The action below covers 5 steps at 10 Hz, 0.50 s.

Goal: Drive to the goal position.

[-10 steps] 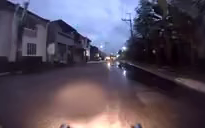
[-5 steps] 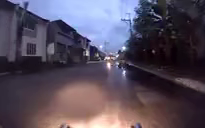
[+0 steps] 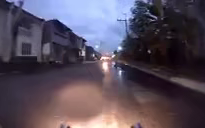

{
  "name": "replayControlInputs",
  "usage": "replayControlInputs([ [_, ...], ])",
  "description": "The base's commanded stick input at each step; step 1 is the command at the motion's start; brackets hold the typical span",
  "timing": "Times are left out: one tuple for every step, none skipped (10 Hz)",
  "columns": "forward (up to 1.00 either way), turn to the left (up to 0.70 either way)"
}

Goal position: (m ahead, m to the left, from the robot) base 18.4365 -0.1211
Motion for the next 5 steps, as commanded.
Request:
replayControlInputs([
  [0.5, 0.0],
  [0.5, 0.0],
  [0.5, 0.0],
  [0.5, 0.0],
  [0.5, 0.0],
])
